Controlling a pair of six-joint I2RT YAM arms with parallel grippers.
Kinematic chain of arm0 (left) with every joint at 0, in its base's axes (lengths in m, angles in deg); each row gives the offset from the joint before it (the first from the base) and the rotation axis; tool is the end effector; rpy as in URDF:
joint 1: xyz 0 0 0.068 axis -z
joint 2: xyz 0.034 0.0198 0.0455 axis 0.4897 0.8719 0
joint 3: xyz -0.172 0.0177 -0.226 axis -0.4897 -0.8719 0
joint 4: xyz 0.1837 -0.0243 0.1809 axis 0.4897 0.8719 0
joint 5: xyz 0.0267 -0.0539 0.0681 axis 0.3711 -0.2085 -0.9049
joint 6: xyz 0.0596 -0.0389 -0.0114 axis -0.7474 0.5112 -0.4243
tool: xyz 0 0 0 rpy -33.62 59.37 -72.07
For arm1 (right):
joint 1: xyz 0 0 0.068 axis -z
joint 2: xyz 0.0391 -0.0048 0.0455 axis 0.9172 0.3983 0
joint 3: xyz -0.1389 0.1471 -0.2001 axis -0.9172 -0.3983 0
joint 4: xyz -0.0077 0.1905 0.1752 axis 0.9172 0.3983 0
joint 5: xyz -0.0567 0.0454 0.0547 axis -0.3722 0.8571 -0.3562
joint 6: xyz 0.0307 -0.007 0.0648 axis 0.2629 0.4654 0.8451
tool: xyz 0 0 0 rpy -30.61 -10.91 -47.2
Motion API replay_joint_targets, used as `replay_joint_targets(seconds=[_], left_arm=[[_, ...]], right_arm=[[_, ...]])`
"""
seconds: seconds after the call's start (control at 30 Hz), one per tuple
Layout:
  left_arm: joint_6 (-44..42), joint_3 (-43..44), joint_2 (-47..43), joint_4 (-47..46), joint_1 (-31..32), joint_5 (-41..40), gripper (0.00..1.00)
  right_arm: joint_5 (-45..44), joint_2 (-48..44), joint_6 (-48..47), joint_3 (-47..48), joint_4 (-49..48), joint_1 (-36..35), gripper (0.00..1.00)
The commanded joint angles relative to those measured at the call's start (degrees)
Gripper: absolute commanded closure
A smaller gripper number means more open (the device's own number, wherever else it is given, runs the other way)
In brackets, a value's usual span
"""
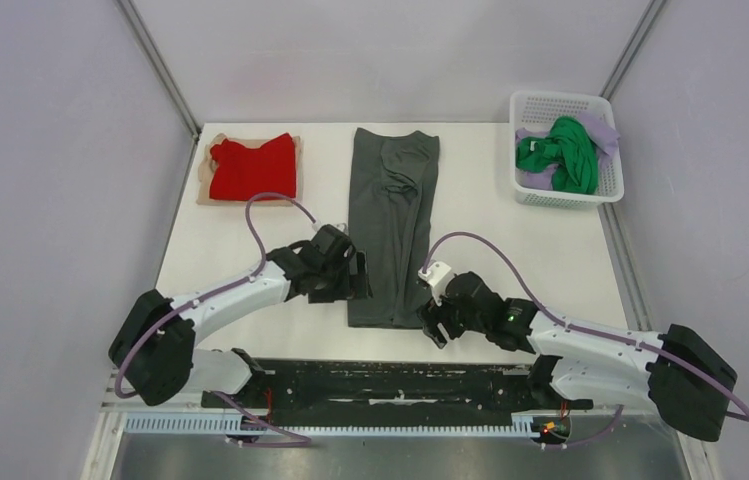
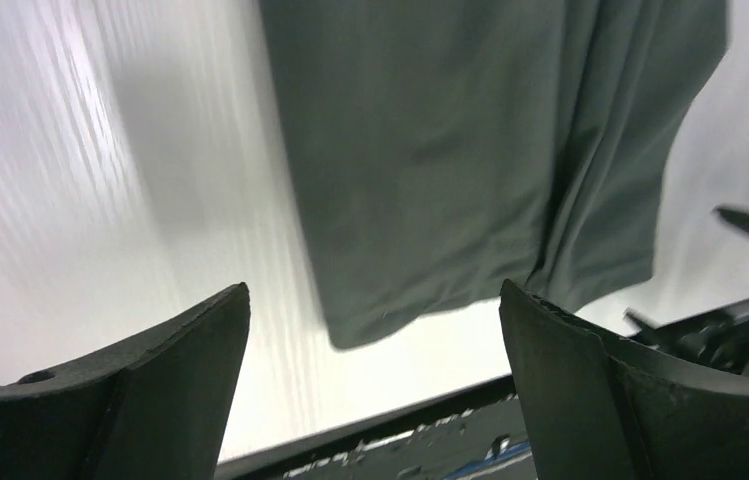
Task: Fold and stack the t-shirts
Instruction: Grab the bottom of the folded rectangular tshirt with both arms
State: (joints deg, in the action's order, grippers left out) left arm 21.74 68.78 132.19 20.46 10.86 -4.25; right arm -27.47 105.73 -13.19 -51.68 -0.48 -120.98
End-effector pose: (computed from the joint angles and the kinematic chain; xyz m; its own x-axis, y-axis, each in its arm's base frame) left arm 0.2039 -0.1727 0.1958 -0.9183 -0.1010 -0.3828 0.0438 0.9351 -0.3517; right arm 0.1200 0.1639 0.1613 -0.5238 -0.4979 -0.6912 -0.7326 0.6773 0.0674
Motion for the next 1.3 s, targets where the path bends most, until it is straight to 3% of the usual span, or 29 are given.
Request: replay_joint_targets(seconds=[0.0,0.1,0.23,0.33,0.6,0.93,1.1,1.27], left_arm=[[4.0,-4.2,-7.2,4.0,3.2,-1.9,0.0],[5.9,-7.8,-8.4,4.0,4.1,2.3,0.01],[7.7,-11.0,-7.2,1.4,5.9,4.5,0.12],[8.0,-11.4,-5.1,-0.3,6.1,4.3,0.21],[8.4,-11.5,1.5,-6.3,6.1,5.5,0.33],[6.8,-8.0,5.4,-3.5,6.1,0.7,0.64],[8.1,-8.8,3.9,-1.7,6.3,2.3,0.98],[11.7,-11.3,-0.3,0.0,8.9,1.3,0.98]], right_arm=[[-0.6,0.9,-0.5,-0.8,-4.7,0.2,0.26],[0.5,1.7,-0.9,-1.6,-6.4,0.2,0.32],[0.6,3.2,-0.6,-2.6,-8.3,0.3,0.45],[1.3,3.6,-0.3,-3.4,-9.6,0.2,0.48],[0.9,4.8,-0.8,-4.3,-9.7,0.3,0.53],[-0.3,5.6,-0.7,-5.3,-11.6,0.3,0.63],[-2.2,6.1,0.3,-6.4,-10.4,0.3,0.86],[2.0,2.5,3.9,-7.7,-5.3,-0.2,1.0]])
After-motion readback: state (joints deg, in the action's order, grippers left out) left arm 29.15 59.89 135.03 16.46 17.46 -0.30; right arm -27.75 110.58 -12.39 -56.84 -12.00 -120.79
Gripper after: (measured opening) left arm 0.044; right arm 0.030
